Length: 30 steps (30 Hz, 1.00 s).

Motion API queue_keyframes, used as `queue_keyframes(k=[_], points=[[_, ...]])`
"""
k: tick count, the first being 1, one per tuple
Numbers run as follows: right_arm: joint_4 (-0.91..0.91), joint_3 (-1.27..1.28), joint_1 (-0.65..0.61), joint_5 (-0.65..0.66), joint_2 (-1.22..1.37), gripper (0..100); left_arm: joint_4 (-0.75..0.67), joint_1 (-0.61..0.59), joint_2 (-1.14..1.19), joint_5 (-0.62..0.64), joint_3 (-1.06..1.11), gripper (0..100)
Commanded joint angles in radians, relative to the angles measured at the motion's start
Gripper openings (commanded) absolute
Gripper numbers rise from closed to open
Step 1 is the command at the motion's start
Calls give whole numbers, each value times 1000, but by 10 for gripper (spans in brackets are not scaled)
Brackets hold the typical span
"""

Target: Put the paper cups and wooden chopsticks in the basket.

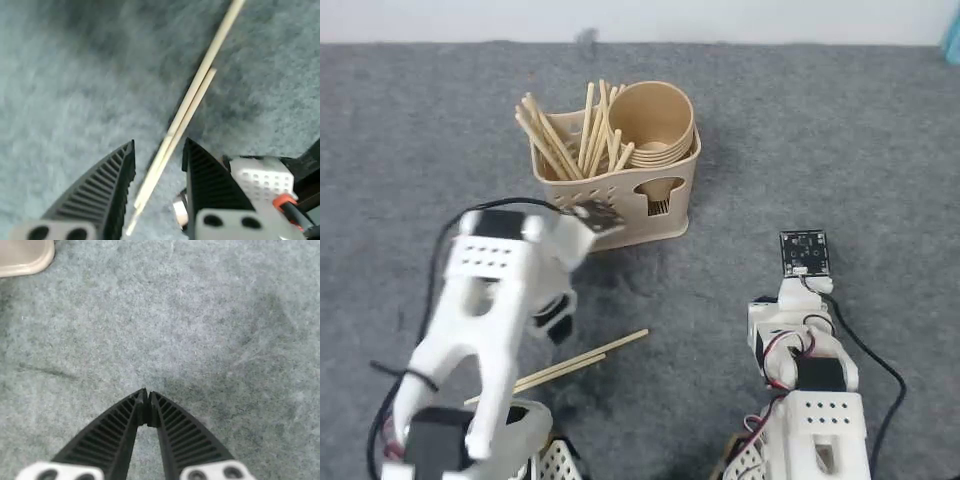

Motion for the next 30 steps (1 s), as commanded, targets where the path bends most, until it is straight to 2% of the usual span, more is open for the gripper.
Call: queue_keyframes(k=[1,4,8,13,17,26,30], points=[[2,-9,7,17,-22,8,-55,92,17,-11,-8,145],[2,-11,7,17,-22,8,-103,192,5,-11,58,145],[2,-12,7,18,-22,8,-241,285,-46,-6,188,143],[2,-15,7,18,-22,8,-422,333,-91,0,352,142],[2,-15,7,51,-22,8,-594,339,-98,123,433,141],[2,-14,7,66,-22,8,-603,437,-98,302,455,138],[2,-14,7,66,-22,8,-609,440,-98,370,447,51]])
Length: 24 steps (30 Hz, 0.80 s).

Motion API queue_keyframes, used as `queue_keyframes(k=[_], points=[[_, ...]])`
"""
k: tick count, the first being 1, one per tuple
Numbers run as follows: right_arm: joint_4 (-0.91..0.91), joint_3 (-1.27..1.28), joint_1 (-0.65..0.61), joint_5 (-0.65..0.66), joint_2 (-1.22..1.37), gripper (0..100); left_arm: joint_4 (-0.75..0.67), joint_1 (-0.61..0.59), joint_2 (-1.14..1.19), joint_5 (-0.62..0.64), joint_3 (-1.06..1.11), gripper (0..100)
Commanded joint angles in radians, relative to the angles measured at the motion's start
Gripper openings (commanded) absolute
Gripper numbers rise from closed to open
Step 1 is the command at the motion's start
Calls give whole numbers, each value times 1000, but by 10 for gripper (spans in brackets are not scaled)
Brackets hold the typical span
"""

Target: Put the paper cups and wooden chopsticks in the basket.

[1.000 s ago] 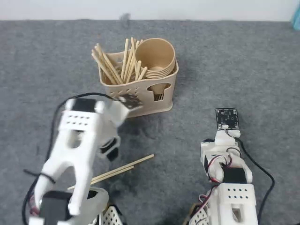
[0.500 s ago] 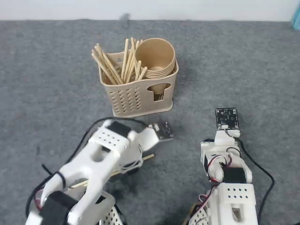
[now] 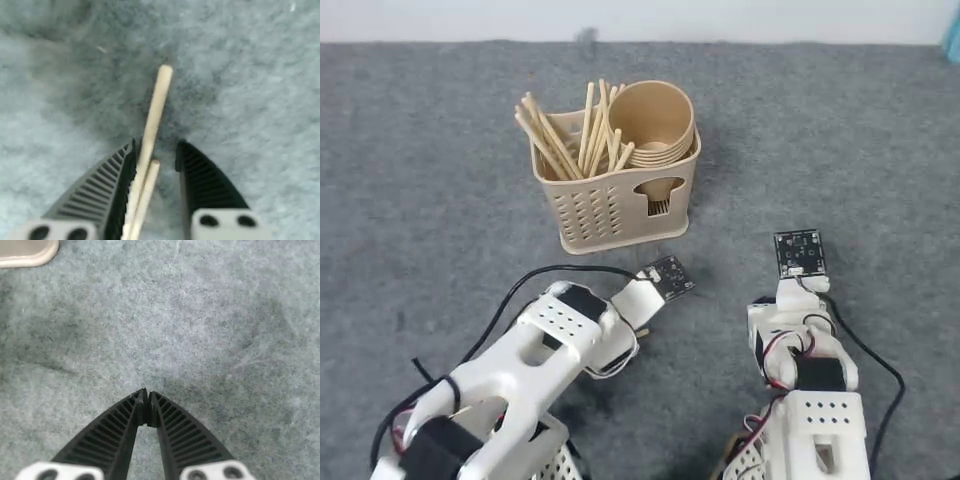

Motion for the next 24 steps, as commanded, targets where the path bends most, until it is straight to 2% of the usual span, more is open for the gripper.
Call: queue_keyframes(k=[1,14,18,24], points=[[2,-14,7,14,-22,8,-41,21,-14,57,-16,28],[2,-14,7,15,-22,8,-34,12,-15,66,-107,22],[2,-14,7,17,-22,8,-32,12,-15,149,-145,22],[2,-14,7,18,-22,8,100,12,-17,216,-262,22]])
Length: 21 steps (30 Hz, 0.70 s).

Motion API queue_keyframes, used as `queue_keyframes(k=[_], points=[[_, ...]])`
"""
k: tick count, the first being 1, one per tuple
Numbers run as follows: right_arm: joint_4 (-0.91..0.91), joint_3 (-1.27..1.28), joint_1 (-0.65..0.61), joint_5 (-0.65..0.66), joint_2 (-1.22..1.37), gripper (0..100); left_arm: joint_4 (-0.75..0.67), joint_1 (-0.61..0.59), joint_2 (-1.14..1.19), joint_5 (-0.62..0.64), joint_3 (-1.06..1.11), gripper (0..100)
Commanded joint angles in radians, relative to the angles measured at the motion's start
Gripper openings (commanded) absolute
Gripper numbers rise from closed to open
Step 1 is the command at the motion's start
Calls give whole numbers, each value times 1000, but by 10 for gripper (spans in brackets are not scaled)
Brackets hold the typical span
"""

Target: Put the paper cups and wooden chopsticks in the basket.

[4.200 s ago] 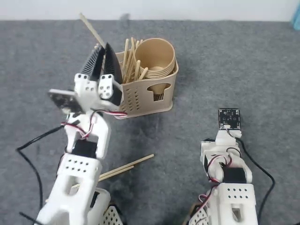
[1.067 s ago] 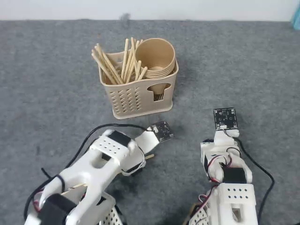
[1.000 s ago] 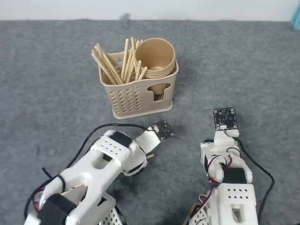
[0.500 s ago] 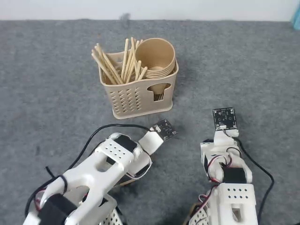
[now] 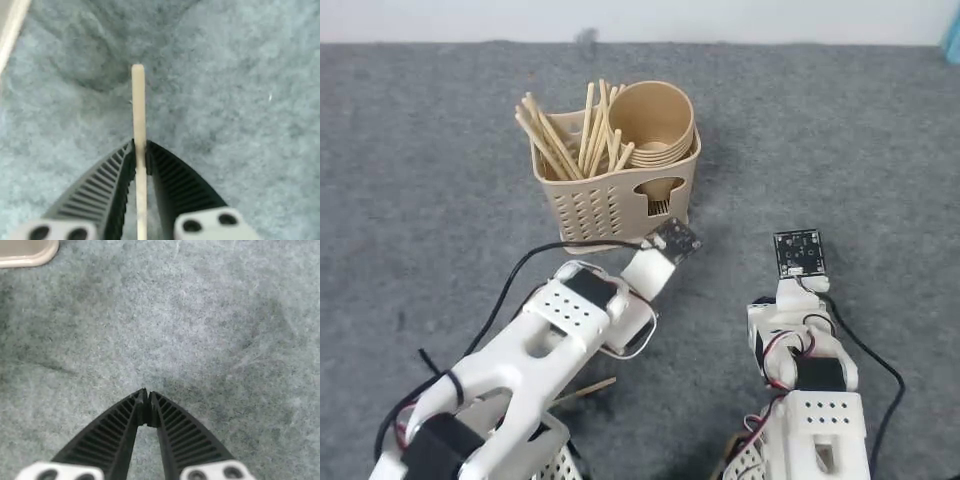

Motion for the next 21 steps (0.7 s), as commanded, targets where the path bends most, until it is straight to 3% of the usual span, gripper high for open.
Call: queue_keyframes(k=[1,10,16,21], points=[[2,-14,7,20,-22,8,107,-3,-28,41,-107,22],[2,-14,7,20,-22,8,201,-12,-456,110,-134,22],[5,-12,7,20,-22,8,199,-147,-804,216,-71,23],[7,-12,7,20,-22,8,199,-250,-1054,232,-25,24]])
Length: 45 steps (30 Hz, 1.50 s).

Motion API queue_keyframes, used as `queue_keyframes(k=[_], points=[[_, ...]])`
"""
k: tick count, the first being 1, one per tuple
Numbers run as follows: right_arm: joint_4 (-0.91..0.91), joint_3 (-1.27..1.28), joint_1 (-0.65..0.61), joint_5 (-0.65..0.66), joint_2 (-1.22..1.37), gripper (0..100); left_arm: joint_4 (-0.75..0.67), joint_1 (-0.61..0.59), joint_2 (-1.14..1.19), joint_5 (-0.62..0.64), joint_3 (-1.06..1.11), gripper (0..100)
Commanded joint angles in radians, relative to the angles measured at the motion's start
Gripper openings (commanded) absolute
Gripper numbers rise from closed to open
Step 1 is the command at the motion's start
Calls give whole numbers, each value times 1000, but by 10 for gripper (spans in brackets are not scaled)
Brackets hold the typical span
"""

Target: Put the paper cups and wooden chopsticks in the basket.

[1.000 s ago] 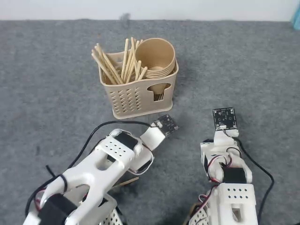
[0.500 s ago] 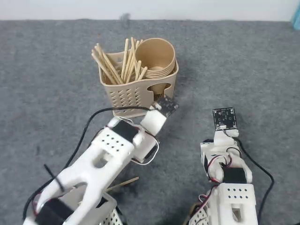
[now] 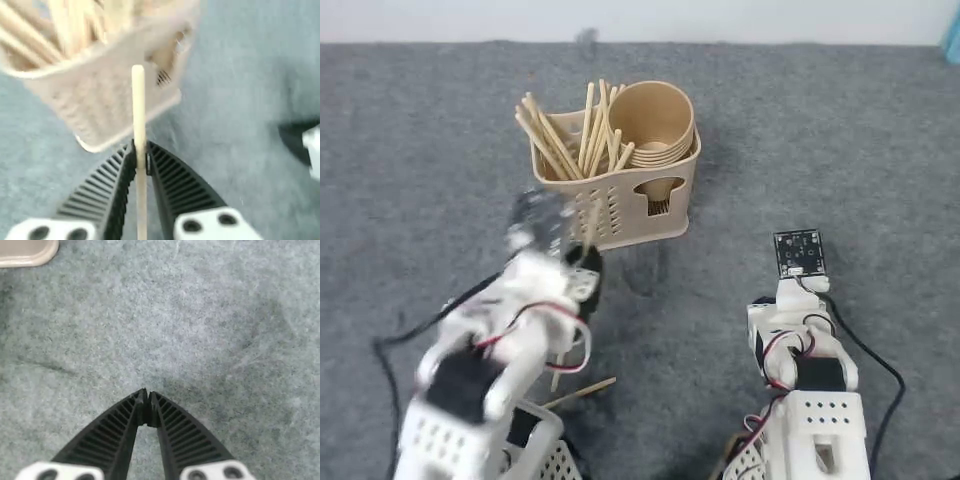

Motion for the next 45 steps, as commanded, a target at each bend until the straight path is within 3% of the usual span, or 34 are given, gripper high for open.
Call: queue_keyframes(k=[1,8,24,32,38,45], points=[[8,-11,7,20,-22,8,3,-57,-187,17,13,24],[12,-11,7,18,-22,8,2,-98,-531,15,114,23],[12,-9,10,17,-22,8,25,-107,-516,15,-99,23],[12,-9,10,18,-22,8,51,-299,-517,11,-113,23],[12,-9,10,20,-22,8,-104,-408,-517,15,-114,23],[12,-9,12,20,-22,8,-431,-523,-516,17,-59,23]])
